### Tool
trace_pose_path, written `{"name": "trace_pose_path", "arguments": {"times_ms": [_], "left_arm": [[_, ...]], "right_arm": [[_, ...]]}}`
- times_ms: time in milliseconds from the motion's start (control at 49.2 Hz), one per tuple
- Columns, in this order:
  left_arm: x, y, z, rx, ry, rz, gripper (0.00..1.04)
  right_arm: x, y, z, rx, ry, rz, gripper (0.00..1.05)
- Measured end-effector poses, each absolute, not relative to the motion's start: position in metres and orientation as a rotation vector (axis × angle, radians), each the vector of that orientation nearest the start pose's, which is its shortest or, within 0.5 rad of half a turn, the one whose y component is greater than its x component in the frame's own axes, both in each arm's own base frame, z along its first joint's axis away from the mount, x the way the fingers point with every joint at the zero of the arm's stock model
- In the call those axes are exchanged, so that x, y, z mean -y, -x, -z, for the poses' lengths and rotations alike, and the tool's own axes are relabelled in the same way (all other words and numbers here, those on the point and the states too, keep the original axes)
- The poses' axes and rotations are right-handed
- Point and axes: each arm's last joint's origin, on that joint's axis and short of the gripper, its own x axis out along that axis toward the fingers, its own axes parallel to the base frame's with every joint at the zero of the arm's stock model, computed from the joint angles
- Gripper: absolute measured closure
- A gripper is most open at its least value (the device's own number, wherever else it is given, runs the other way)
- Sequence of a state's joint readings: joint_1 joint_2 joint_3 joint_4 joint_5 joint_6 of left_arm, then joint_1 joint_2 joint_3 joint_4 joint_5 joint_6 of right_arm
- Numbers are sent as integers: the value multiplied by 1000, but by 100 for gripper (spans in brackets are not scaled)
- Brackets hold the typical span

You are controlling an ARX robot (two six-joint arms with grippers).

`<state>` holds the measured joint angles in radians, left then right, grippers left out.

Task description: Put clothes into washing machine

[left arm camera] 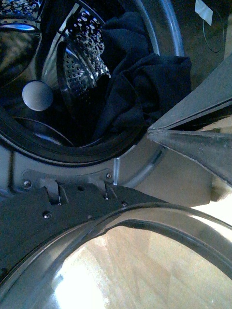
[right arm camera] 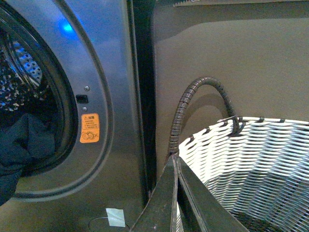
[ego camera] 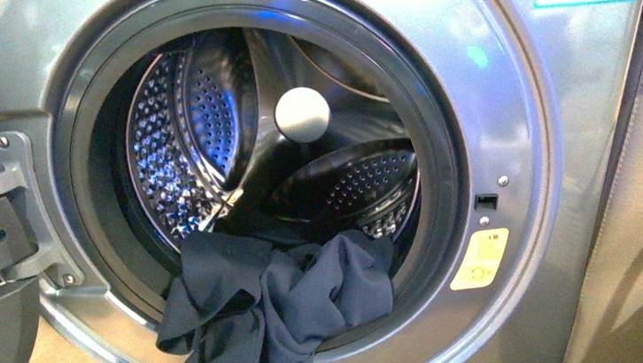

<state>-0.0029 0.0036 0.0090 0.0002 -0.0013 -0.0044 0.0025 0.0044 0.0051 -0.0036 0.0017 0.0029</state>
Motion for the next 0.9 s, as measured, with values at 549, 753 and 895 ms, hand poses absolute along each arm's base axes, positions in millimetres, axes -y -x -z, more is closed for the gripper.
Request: {"name": "trace_pose_path", "arguments": {"times_ms": [549, 753, 895], "left_arm": [[0, -97, -166, 6, 4, 2, 48], [0, -97, -166, 6, 4, 2, 5], [0, -97, -166, 6, 4, 2, 6]], "right_arm": [[0, -98, -165, -3, -2, -1, 43], [0, -98, -165, -3, -3, -1, 8], [0, -98, -165, -3, -2, 0, 8]]}}
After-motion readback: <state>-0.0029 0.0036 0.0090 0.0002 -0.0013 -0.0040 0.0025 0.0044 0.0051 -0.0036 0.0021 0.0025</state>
